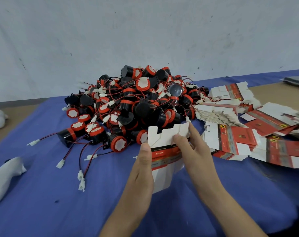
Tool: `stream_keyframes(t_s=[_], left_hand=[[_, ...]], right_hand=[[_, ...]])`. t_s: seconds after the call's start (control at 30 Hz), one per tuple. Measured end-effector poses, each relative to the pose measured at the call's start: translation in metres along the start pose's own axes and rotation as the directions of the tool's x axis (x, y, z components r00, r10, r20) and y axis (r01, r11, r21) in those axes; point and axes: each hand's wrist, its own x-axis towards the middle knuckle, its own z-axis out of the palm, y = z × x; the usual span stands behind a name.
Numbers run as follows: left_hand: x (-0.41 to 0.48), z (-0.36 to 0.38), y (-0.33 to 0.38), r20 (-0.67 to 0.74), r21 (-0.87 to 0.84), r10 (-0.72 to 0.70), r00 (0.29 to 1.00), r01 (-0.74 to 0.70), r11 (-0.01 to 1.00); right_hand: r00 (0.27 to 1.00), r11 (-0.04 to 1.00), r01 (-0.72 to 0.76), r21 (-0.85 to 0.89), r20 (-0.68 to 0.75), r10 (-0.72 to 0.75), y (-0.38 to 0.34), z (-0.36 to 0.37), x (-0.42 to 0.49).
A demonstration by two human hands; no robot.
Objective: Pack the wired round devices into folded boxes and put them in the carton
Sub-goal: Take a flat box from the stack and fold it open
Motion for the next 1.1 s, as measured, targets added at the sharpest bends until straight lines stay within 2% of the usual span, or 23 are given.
stream_keyframes(t_s=[0.2,0.33,0.4,0.5,0.67,0.8,0.93,1.03,1.1], left_hand=[[-0.009,0.014,0.019,0.126,-0.069,0.141,0.982,-0.133,0.989],[-0.008,0.014,0.024,0.079,-0.130,0.194,0.978,-0.183,0.975],[-0.009,0.012,0.023,0.110,-0.067,0.183,0.977,-0.176,0.982],[-0.013,0.011,0.017,0.160,0.115,0.200,0.967,-0.220,0.969],[-0.007,0.008,0.009,0.136,0.271,0.276,0.951,-0.304,0.913],[-0.006,0.006,0.009,0.118,0.331,0.324,0.939,-0.345,0.878],[-0.001,0.003,0.009,0.015,0.256,0.364,0.931,-0.356,0.899],[0.003,-0.002,0.011,-0.075,0.146,0.333,0.940,-0.320,0.936],[0.006,-0.007,0.012,-0.117,0.082,0.289,0.950,-0.281,0.956]], right_hand=[[0.999,0.999,-0.030,-0.025,-0.034,0.029,0.002,0.002,0.000],[0.999,0.995,-0.047,-0.088,-0.026,0.044,0.001,0.001,-0.002],[0.999,0.992,-0.031,-0.119,-0.046,0.026,0.002,-0.001,-0.004],[0.997,0.986,0.053,-0.159,-0.040,-0.060,0.005,-0.001,-0.006],[1.000,0.997,-0.025,-0.076,-0.003,0.025,-0.002,-0.007,0.000],[1.000,0.996,-0.021,-0.082,0.009,0.022,-0.005,-0.014,0.001],[0.999,1.000,-0.025,-0.008,0.030,0.026,-0.001,-0.018,0.001],[0.990,0.997,-0.055,0.059,0.135,0.047,-0.005,-0.016,-0.008],[0.983,0.998,-0.052,0.035,0.176,0.045,-0.016,-0.004,-0.006]])
